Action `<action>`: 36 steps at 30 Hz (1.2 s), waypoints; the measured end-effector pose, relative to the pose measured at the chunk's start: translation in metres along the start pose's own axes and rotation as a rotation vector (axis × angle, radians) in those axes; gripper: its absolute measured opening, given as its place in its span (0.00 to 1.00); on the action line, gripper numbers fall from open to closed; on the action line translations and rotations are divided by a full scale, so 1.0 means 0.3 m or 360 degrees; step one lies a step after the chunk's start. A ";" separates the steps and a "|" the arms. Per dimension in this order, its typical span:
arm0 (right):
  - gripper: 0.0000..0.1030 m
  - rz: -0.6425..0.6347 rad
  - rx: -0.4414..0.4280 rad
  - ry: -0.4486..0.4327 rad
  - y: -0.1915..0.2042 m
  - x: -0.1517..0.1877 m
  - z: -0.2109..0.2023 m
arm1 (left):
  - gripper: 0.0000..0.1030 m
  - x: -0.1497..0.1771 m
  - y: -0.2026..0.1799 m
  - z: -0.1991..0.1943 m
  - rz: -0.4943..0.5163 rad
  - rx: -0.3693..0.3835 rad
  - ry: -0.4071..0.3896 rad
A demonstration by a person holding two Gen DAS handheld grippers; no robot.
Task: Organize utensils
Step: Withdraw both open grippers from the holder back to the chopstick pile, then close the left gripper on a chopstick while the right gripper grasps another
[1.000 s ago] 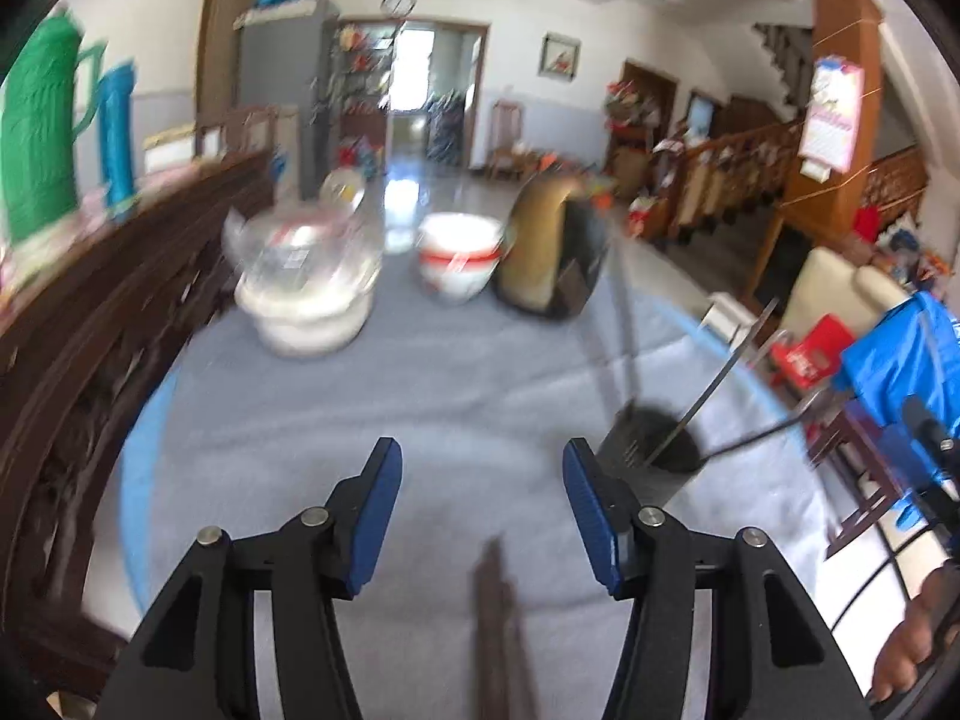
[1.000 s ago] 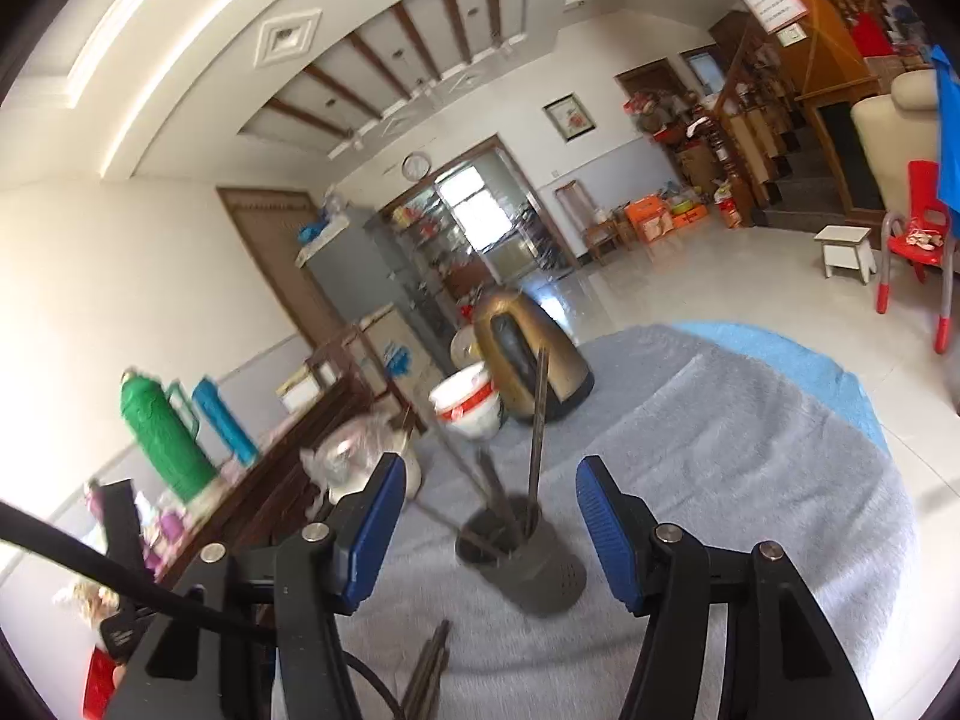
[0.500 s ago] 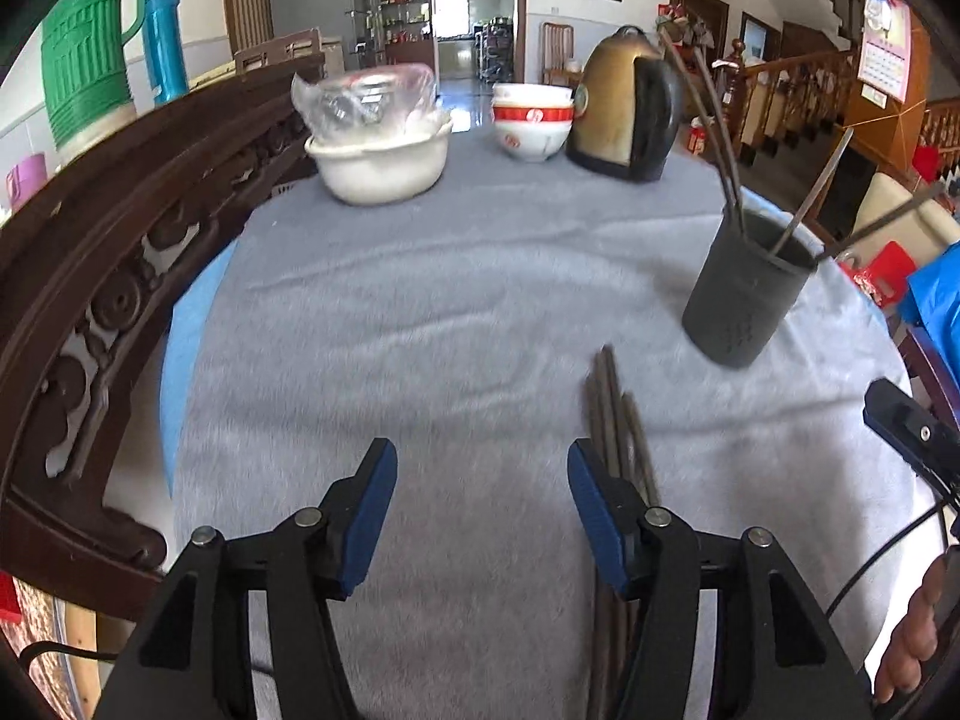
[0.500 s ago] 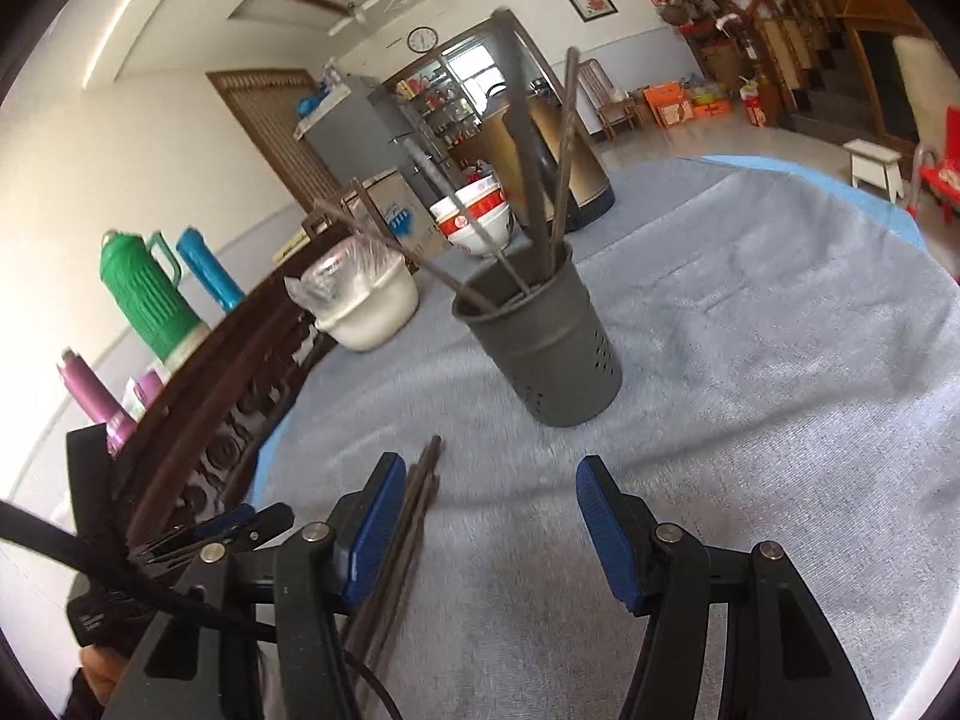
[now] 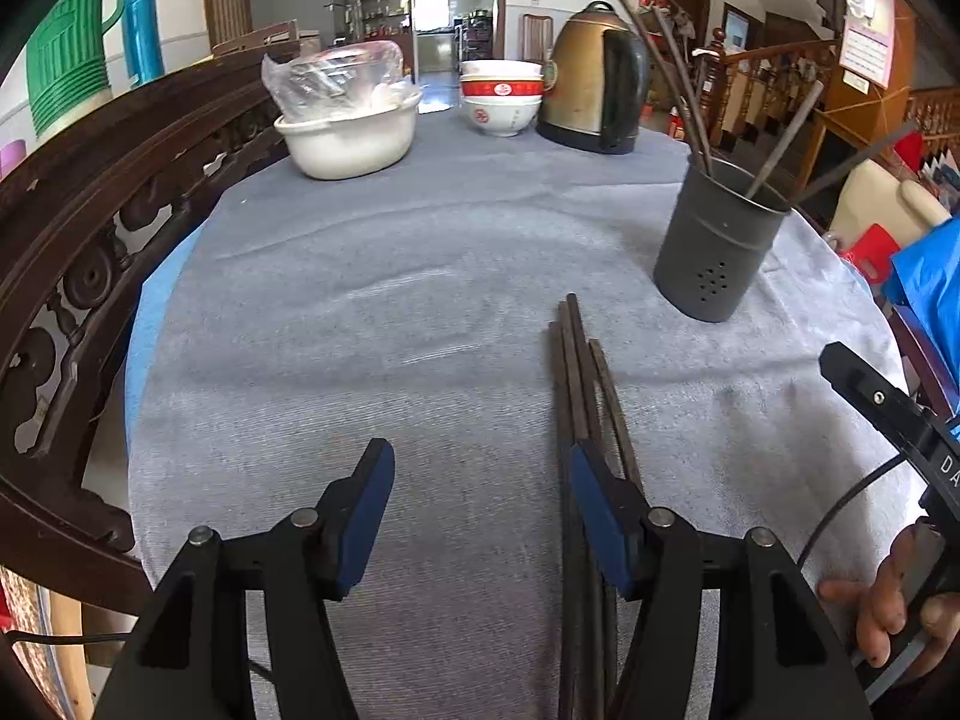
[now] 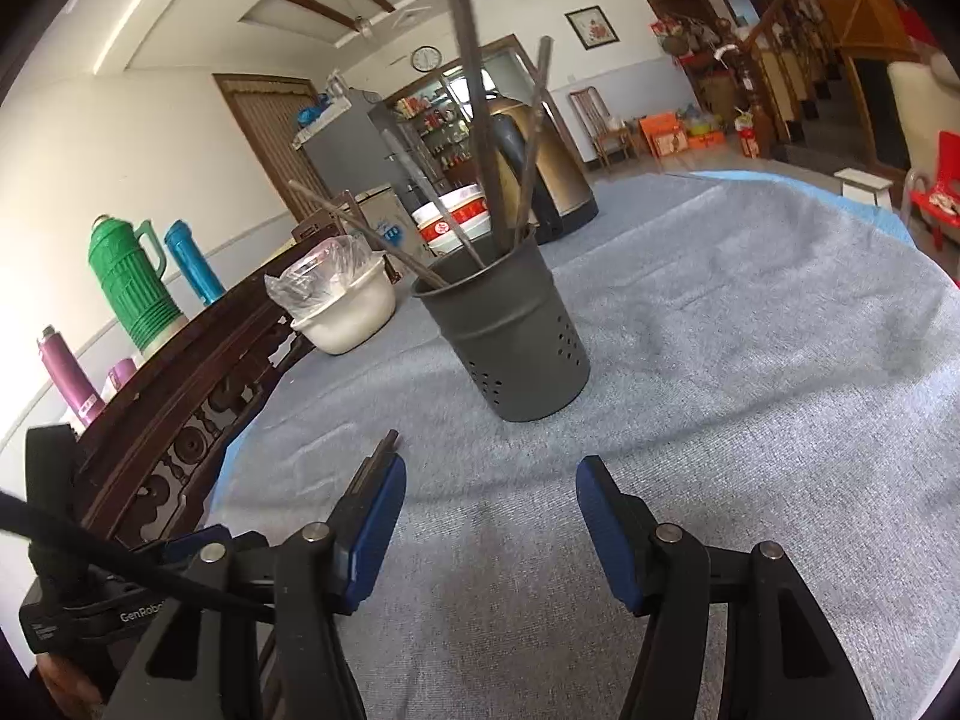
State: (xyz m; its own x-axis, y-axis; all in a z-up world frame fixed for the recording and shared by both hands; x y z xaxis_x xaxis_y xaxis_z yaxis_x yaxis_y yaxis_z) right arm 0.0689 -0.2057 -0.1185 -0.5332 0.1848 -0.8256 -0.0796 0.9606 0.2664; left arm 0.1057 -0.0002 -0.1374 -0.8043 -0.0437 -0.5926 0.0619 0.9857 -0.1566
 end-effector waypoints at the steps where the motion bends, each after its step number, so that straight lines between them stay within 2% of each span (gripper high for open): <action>1: 0.62 -0.0025 0.0017 -0.0003 0.004 0.001 0.001 | 0.60 0.003 -0.005 0.004 0.0008 0.0005 0.0003; 9: 0.62 -0.0059 0.0040 0.0014 0.000 0.023 0.010 | 0.60 0.033 -0.028 0.050 0.0057 0.0001 0.0075; 25: 0.62 -0.0006 0.0035 0.0060 -0.024 0.040 0.030 | 0.60 0.070 0.022 0.126 0.0019 -0.0055 0.0201; 30: 0.62 -0.0007 0.0041 0.0064 -0.024 0.042 0.032 | 0.60 0.039 0.043 0.113 0.0007 -0.0069 0.0158; 36: 0.62 -0.0005 0.0038 0.0053 -0.026 0.039 0.031 | 0.60 -0.053 0.029 0.132 0.0011 -0.0035 0.0140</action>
State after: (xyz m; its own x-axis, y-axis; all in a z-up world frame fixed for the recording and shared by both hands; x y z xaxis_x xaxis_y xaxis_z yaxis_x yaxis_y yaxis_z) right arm 0.0710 -0.2089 -0.1349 -0.5608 0.1753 -0.8091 -0.0612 0.9659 0.2517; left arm 0.1425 0.0026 -0.1607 -0.8528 -0.0234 -0.5217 0.0551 0.9894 -0.1346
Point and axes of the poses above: each gripper's, at about its wrist camera, not at the fingertips, and z roughly the way its jaws point, y to its left, x to its underside, the point moved 10 cm from there along z, roughly the way its jaws point, and after that the axes turned 13 degrees about -z, right-handed, at the moved point
